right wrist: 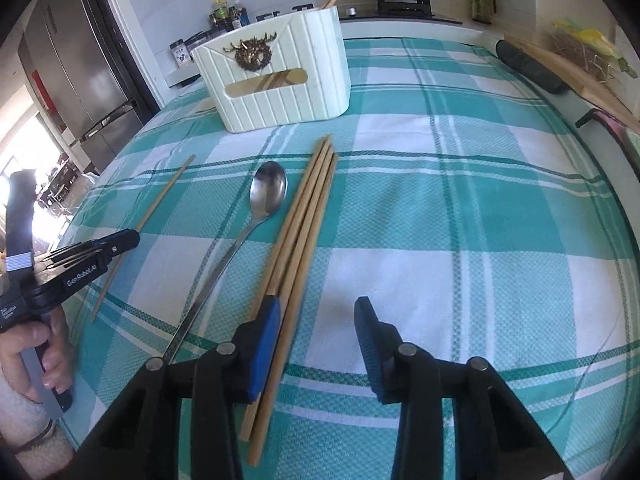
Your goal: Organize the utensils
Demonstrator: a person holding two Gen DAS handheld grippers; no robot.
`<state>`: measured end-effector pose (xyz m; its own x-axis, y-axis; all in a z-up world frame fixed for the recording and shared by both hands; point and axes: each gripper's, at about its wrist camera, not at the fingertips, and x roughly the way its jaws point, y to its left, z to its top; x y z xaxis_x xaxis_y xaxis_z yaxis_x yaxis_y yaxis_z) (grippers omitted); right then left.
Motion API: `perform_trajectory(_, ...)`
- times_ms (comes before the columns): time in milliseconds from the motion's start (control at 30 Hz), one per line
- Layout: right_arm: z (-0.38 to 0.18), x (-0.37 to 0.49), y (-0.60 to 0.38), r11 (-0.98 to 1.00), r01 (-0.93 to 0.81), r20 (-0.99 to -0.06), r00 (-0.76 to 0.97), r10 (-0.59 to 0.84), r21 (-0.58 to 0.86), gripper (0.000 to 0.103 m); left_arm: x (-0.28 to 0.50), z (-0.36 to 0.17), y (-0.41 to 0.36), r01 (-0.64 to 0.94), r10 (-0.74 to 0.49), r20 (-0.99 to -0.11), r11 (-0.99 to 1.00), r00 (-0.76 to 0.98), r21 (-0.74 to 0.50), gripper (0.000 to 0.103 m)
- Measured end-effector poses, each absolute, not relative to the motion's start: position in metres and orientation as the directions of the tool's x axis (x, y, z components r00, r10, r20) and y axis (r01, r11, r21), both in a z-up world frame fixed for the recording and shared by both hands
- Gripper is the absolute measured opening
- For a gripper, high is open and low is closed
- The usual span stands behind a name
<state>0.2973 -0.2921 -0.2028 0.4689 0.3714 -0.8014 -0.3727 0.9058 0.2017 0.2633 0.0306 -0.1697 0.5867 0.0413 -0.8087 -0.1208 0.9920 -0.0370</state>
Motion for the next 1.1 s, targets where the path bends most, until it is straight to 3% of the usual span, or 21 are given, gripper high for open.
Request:
perform_trajectory(200,-0.205,0.300,-0.283,0.922,-0.364,-0.830,0.470,0.302,0.129,0.025,0.261,-0.171,0.029,-0.126,0.067,-0.797,0.992,0.600,-0.012,0.006)
perform_trajectory(300,-0.205,0.295,-0.268,0.915,-0.403,-0.844,0.488,0.224,0.010,0.023,0.263,-0.172,0.025,-0.128,0.091,-0.791,0.992,0.605,0.016,0.006)
perform_trajectory(333,-0.205,0.295,-0.265,0.914,-0.406,-0.843,0.495,0.210,-0.011,0.020,0.262,-0.172,0.026,-0.132,0.085,-0.792,0.991,0.605,0.005,0.006)
perform_trajectory(367,-0.204,0.295,-0.265,0.915,-0.402,-0.841,0.502,0.203,-0.019,0.009,0.261,-0.171,0.029,-0.138,0.077,-0.794,0.990,0.603,-0.009,0.005)
perform_trajectory(400,-0.204,0.297,-0.268,0.923,-0.383,-0.836,0.517,0.182,-0.036,0.008,0.260,-0.171,0.033,-0.149,0.071,-0.796,0.989,0.601,-0.024,0.005)
perform_trajectory(667,-0.206,0.299,-0.326,0.968,-0.230,-0.816,0.575,0.052,-0.100,0.007,0.247,-0.170,0.066,-0.195,0.059,-0.810,0.978,0.583,-0.069,0.006)
perform_trajectory(733,-0.205,0.295,-0.338,0.972,-0.221,-0.807,0.587,0.067,-0.080,0.008,0.245,-0.170,0.066,-0.167,0.046,-0.811,0.984,0.583,-0.065,0.016)
perform_trajectory(767,-0.205,0.293,-0.343,0.973,-0.220,-0.801,0.594,0.078,-0.068,0.013,0.245,-0.170,0.066,-0.160,0.048,-0.811,0.985,0.584,-0.057,0.036)
perform_trajectory(800,-0.205,0.292,-0.346,0.973,-0.221,-0.797,0.598,0.088,-0.059,0.031,0.245,-0.170,0.066,-0.160,0.057,-0.809,0.986,0.586,-0.046,0.047)
perform_trajectory(833,-0.206,0.292,-0.349,0.974,-0.221,-0.795,0.600,0.092,-0.054,0.043,0.245,-0.169,0.066,-0.167,0.072,-0.805,0.985,0.589,-0.034,0.065)
perform_trajectory(867,-0.207,0.291,-0.351,0.974,-0.219,-0.792,0.603,0.096,-0.049,0.055,0.245,-0.169,0.067,-0.172,0.082,-0.802,0.985,0.592,-0.027,0.070)
perform_trajectory(967,-0.211,0.294,-0.353,0.973,-0.227,-0.787,0.606,0.115,-0.032,0.054,0.251,-0.175,0.069,-0.174,0.091,-0.816,0.985,0.571,-0.012,0.072)
perform_trajectory(1100,-0.213,0.296,-0.356,0.975,-0.221,-0.775,0.618,0.133,-0.009,0.059,0.252,-0.179,0.068,-0.185,0.134,-0.805,0.982,0.578,0.031,0.089)
